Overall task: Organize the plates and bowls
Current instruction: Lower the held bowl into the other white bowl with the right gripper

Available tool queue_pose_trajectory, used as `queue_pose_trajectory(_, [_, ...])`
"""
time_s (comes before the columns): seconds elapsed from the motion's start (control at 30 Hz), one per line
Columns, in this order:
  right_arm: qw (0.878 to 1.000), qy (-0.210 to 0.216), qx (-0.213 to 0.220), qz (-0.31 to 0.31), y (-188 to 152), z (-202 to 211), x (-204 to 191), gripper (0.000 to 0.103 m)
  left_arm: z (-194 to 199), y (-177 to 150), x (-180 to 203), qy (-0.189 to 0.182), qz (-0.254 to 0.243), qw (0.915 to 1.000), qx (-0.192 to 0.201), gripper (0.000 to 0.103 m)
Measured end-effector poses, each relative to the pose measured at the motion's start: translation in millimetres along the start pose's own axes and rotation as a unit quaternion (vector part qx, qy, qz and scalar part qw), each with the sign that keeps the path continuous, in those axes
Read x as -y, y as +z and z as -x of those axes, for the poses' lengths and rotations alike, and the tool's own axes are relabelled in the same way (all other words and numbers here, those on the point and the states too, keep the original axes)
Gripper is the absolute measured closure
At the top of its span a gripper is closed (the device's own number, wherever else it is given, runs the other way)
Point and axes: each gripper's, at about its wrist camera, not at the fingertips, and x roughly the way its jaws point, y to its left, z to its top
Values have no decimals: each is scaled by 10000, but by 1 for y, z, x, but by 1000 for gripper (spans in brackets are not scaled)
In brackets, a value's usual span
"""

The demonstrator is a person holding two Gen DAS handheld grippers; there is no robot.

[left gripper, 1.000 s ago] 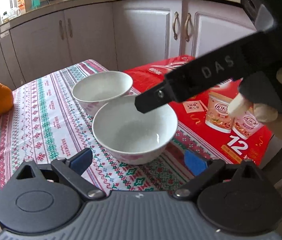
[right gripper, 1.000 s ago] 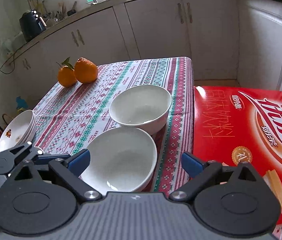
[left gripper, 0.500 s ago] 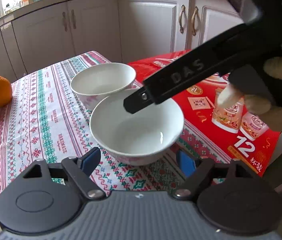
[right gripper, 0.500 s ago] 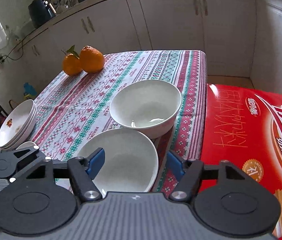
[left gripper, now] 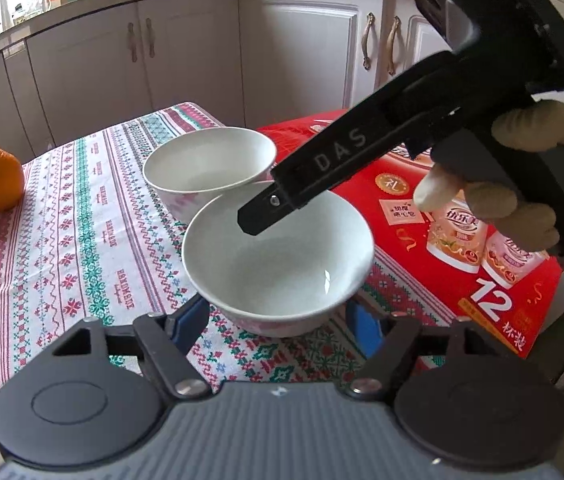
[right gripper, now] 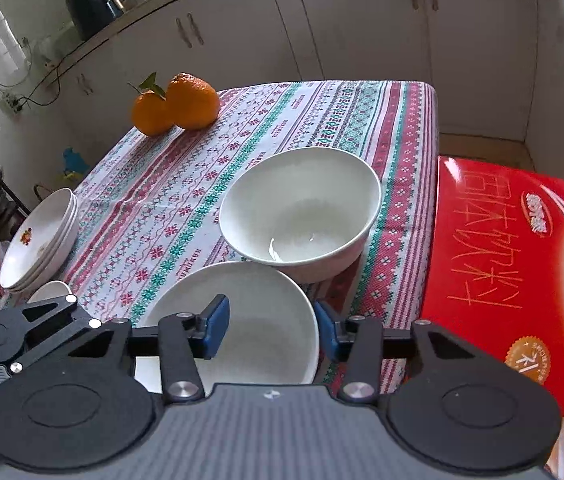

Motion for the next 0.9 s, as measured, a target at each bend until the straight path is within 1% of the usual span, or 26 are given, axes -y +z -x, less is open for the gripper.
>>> queue_pose_trajectory(0.27, [10000,-69,-30,-35,0,2,-3,51,0,0,0,6,-16,10000,-3,28])
queue_pose_trajectory(0.47, [9999,-120,-34,-10,0,6,-10,51,4,-1,-1,-64,-22,10000,-45,28])
queue_pose_trajectory(0.7, [9997,-157,-3,-163,-3,16,-16,51,20,0,-1,-139,-193,9997,14,28])
queue_pose_trajectory(0.9, [9995,-179,43,-241,-6,27,-30,51,37,-3,-3,-204,-341,9992,75,28])
